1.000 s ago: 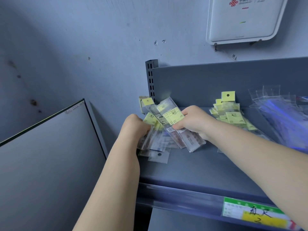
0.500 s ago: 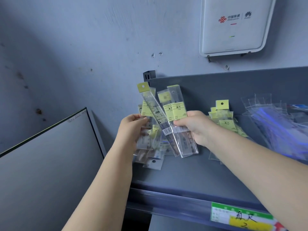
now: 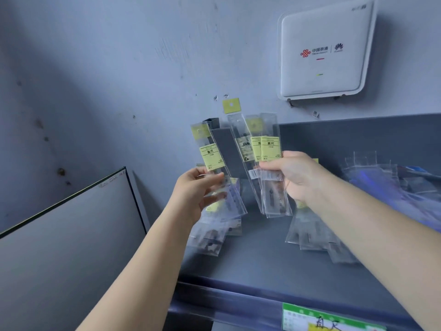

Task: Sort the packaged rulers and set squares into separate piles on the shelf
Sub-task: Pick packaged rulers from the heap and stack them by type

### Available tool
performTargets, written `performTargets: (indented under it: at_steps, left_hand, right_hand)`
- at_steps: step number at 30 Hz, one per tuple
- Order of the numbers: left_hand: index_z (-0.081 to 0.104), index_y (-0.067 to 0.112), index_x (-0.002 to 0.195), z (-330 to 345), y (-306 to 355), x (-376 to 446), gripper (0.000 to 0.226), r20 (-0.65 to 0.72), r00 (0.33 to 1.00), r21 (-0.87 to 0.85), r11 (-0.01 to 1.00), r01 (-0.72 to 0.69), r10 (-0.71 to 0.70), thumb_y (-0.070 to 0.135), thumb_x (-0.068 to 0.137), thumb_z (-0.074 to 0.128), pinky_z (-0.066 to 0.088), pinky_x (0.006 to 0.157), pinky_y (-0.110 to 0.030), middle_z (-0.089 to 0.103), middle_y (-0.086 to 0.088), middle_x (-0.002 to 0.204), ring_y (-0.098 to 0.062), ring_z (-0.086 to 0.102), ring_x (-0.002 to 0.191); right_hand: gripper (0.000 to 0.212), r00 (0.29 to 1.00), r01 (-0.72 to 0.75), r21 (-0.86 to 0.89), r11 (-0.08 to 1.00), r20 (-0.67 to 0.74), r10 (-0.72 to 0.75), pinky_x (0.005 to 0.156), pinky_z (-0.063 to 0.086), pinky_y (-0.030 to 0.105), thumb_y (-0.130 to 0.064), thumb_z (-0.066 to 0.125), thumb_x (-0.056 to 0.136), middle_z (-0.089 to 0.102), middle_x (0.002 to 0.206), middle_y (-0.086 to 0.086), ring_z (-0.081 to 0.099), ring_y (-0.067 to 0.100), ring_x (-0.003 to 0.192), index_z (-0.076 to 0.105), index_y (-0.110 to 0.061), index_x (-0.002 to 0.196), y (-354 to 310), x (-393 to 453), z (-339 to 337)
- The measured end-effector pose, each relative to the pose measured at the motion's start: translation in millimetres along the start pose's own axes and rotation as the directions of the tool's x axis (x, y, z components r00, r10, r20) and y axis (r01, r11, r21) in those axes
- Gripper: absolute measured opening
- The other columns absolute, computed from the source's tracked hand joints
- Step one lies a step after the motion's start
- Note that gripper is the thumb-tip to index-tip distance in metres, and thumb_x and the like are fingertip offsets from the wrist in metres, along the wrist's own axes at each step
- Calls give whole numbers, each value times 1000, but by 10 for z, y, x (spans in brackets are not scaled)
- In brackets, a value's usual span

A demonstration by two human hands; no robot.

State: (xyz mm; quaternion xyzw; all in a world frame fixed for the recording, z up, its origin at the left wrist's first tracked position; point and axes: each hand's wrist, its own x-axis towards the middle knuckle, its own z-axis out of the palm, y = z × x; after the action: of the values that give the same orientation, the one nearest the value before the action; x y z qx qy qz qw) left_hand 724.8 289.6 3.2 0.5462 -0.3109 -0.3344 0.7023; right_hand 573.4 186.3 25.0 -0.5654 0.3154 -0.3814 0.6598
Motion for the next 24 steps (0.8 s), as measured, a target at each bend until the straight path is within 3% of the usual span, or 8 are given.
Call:
performTargets:
  at_steps: [4, 9, 13, 16, 18, 21, 22, 24]
  left_hand:
    - [48, 11, 72, 269, 11, -11, 23, 135, 990, 143, 990, 15, -34, -1, 83, 64, 55, 48, -24, 64, 1, 54, -8, 63, 49]
    - [49, 10, 71, 720, -31, -56, 23, 290, 952, 296, 955, 5, -94, 1, 82, 67, 56, 51, -25, 63, -2, 62, -11, 62, 54]
    - [48, 9, 70, 1033, -88, -61, 24, 292, 950, 348, 937, -1, -107, 2, 81, 69, 57, 52, -26, 63, -3, 62, -14, 60, 58]
    - [50, 9, 72, 1188, -125, -80, 22, 297, 942, 413, 911, 22, -157, 6, 82, 70, 54, 47, -20, 62, 1, 55, -8, 58, 46]
    - [53, 7, 76, 1245, -160, -100, 22, 229, 955, 620, 785, 7, -189, 17, 82, 72, 52, 44, -19, 61, -2, 58, -8, 56, 40]
    - [47, 12, 71, 1279, -197, -70, 34, 145, 988, 891, 441, -111, -44, 38, 85, 66, 47, 50, -24, 53, -10, 67, -16, 52, 42]
    - [46, 12, 72, 1300, -198, -60, 35, 170, 985, 888, 427, -168, 32, 40, 87, 61, 42, 52, -25, 50, -10, 70, -19, 49, 47]
    - [52, 10, 77, 1353, -185, -47, 33, 225, 971, 735, 641, -224, 81, 40, 92, 54, 38, 54, -25, 54, -6, 72, -18, 48, 58]
  right_hand:
    - [16, 1000, 20, -11, 1000, -17, -21, 49, 52, 27, 11, 61, 80, 64, 75, 9, 63, 18, 62, 60, -5, 86, -153, -82, -323]
    - [16, 997, 35, -2, 999, -74, -35, 58, 56, 35, 10, 60, 80, 65, 80, 12, 64, 21, 66, 60, -4, 89, -281, -167, -823]
    - [15, 991, 30, 1, 1000, -133, -30, 58, 54, 35, 8, 61, 81, 64, 83, 12, 64, 22, 67, 60, -3, 91, -326, -227, -1142]
    - [16, 991, 26, 27, 999, -133, -22, 46, 54, 29, 8, 61, 81, 64, 80, 13, 65, 17, 54, 58, -2, 92, -324, -265, -1239]
    - [28, 992, 21, 50, 999, -124, -15, 43, 53, 28, 10, 62, 79, 64, 82, 14, 66, 15, 49, 56, 0, 105, -295, -286, -1246]
    - [34, 993, -12, 43, 999, -114, 17, 44, 54, 28, 12, 62, 78, 64, 83, 16, 66, 18, 53, 54, 4, 110, -221, -301, -1221]
    - [31, 994, -26, 32, 999, -104, 29, 45, 55, 30, 13, 61, 78, 64, 83, 17, 66, 20, 57, 55, 5, 108, -194, -306, -1203]
    - [25, 995, -36, -4, 999, -89, 36, 57, 58, 35, 12, 61, 79, 67, 87, 15, 67, 24, 69, 59, 4, 103, -140, -298, -1162]
